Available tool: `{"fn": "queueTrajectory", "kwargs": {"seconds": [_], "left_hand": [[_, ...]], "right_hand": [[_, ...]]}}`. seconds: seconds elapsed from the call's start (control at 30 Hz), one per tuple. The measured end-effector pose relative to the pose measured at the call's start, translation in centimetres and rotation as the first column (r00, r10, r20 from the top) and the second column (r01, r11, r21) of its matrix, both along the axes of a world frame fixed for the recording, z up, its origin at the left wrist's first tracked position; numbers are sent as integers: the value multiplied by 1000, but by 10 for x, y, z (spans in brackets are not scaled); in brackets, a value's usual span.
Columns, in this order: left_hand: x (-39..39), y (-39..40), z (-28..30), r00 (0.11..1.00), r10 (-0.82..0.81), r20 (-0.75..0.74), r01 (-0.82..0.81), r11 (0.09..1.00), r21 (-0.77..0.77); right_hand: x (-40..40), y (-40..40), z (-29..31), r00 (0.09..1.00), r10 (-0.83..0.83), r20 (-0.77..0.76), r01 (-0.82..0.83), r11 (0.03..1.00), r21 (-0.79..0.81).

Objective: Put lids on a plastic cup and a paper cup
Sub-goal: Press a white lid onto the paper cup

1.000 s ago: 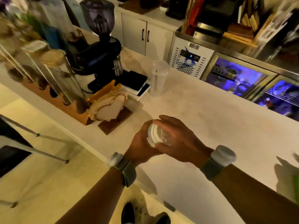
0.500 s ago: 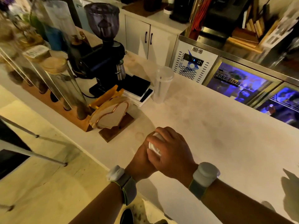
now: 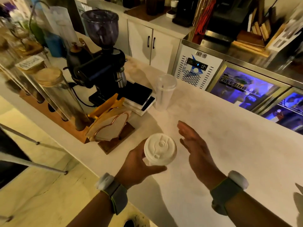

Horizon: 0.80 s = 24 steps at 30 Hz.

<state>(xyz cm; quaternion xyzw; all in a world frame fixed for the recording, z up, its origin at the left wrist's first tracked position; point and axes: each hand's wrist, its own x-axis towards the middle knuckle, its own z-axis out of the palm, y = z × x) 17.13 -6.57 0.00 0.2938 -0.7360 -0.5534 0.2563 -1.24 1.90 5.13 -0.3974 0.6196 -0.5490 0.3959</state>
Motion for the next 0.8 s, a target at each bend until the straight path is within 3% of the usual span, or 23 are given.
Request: {"fn": "queueTrajectory", "kwargs": {"seconds": [0.17,0.4,0.8], "left_hand": [[-29,-45,13,995,98,27,-99,995,18],[-74,-102,14,975,219,-44,-218,975,29],[-97,-141,4,957,288,-32,-287,957,26]], "right_hand": [[-17,-36,-26,970,198,-144,-158,955,251],[-19,-115,-37,965,87,-247,-56,990,127],[-39,-166,-60,971,56,-232,-21,988,151]]}}
